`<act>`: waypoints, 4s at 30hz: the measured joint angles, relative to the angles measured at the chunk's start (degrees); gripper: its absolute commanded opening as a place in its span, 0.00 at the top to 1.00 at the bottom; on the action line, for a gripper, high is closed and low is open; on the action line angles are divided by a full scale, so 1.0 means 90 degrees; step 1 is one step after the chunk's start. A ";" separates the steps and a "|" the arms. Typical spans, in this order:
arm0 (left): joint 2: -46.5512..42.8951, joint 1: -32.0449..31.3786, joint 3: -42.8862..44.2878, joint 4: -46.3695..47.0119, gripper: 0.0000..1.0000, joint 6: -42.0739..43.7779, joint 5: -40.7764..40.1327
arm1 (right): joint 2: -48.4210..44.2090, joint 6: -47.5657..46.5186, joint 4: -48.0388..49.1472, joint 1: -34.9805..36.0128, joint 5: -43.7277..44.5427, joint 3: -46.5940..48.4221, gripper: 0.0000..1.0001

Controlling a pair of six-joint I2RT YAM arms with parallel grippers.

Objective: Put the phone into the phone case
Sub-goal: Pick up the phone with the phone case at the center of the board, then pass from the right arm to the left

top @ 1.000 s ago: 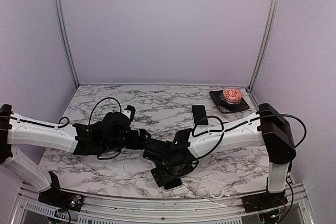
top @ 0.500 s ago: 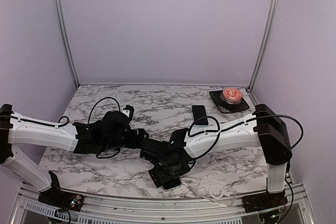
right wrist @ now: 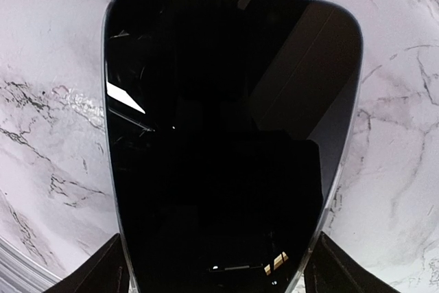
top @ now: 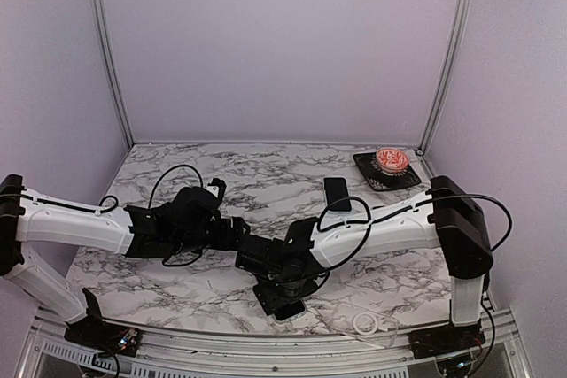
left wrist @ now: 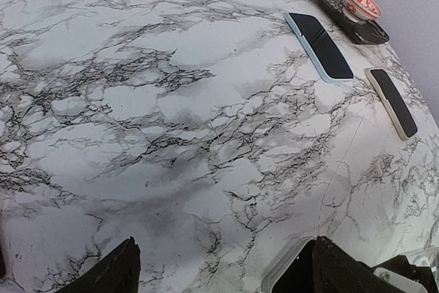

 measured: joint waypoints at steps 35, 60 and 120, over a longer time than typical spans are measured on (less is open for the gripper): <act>0.1729 0.0804 -0.0335 0.2392 0.08 -0.1044 0.3553 | -0.1783 -0.0818 0.3560 -0.0425 0.1103 -0.3198 0.80; 0.1945 0.0991 -0.0250 0.2465 0.06 -0.0923 0.3359 | 0.0180 -0.1440 -0.0721 -0.0809 -0.0236 0.0403 0.03; 0.2759 0.0772 -0.0012 0.3293 0.55 -0.2480 0.5015 | -0.1520 -0.1734 0.2276 -0.1277 -0.0986 -0.2154 0.67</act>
